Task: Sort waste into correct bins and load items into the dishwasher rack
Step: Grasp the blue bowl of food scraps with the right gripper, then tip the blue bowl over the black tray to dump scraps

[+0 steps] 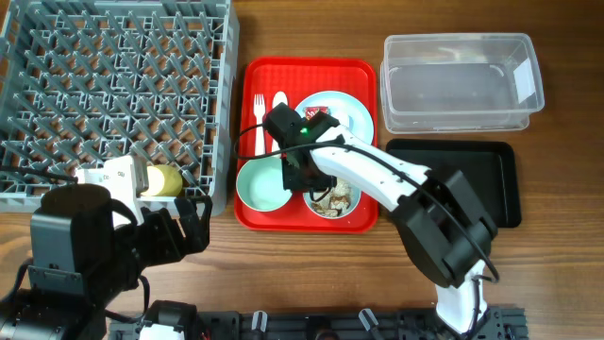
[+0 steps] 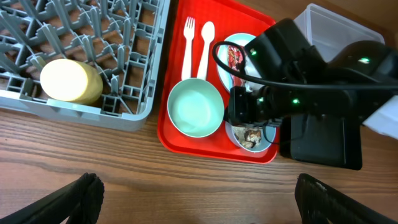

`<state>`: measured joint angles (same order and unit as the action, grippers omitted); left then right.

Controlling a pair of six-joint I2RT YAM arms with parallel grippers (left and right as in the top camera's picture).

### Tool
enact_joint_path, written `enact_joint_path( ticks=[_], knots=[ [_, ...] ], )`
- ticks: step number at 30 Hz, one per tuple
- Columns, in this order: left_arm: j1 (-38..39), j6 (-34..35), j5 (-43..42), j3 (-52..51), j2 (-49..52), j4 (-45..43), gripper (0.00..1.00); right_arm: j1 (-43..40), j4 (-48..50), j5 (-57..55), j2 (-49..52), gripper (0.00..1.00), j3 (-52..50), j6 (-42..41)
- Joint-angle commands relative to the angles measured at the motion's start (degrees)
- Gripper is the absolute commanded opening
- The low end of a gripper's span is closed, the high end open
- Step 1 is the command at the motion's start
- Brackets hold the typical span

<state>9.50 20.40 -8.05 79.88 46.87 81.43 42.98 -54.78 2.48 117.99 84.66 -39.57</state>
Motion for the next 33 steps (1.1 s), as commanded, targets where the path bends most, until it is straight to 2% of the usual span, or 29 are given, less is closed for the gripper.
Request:
enact_joint_path(
  ticks=[1,2,7,14,16,19,24,26,29,33],
  knots=[
    [0.4,-0.7,-0.5,0.5,0.0,-0.1,1.00,-0.1,-0.2,-1.3,1.7,0.08,-1.3,-2.6],
    [0.4,-0.7,-0.5,0.5,0.0,-0.1,1.00,-0.2,-0.4,-1.7,1.7,0.04,-1.3,-2.6],
    [0.4,-0.7,-0.5,0.5,0.0,-0.1,1.00,-2.5,-4.0,-1.6,-1.5,0.04,-1.1,-2.2],
    [0.4,-0.7,-0.5,0.5,0.0,-0.1,1.00,-9.6,-6.9,8.8,-23.1,0.04,-1.1,7.9],
    [0.4,-0.7,-0.5,0.5,0.0,-0.1,1.00,-15.2,-9.0,13.0,-28.0,0.04,-1.1,12.6],
    [0.4,-0.7,-0.5,0.5,0.0,-0.1,1.00,-23.6,-11.8,19.2,-30.2,0.04,-1.5,19.5],
    [0.4,-0.7,-0.5,0.5,0.0,-0.1,1.00,-39.7,-11.5,41.9,-30.3,0.04,-9.8,37.5],
    [0.4,-0.7,-0.5,0.5,0.0,-0.1,1.00,-45.4,-9.9,47.7,-30.2,0.04,-15.2,41.5],
    [0.4,-0.7,-0.5,0.5,0.0,-0.1,1.00,-53.0,-5.3,49.2,-30.2,0.04,-22.9,44.7],
    [0.4,-0.7,-0.5,0.5,0.0,-0.1,1.00,-60.6,-0.3,60.5,-29.6,0.04,-30.1,55.3]
  ],
)
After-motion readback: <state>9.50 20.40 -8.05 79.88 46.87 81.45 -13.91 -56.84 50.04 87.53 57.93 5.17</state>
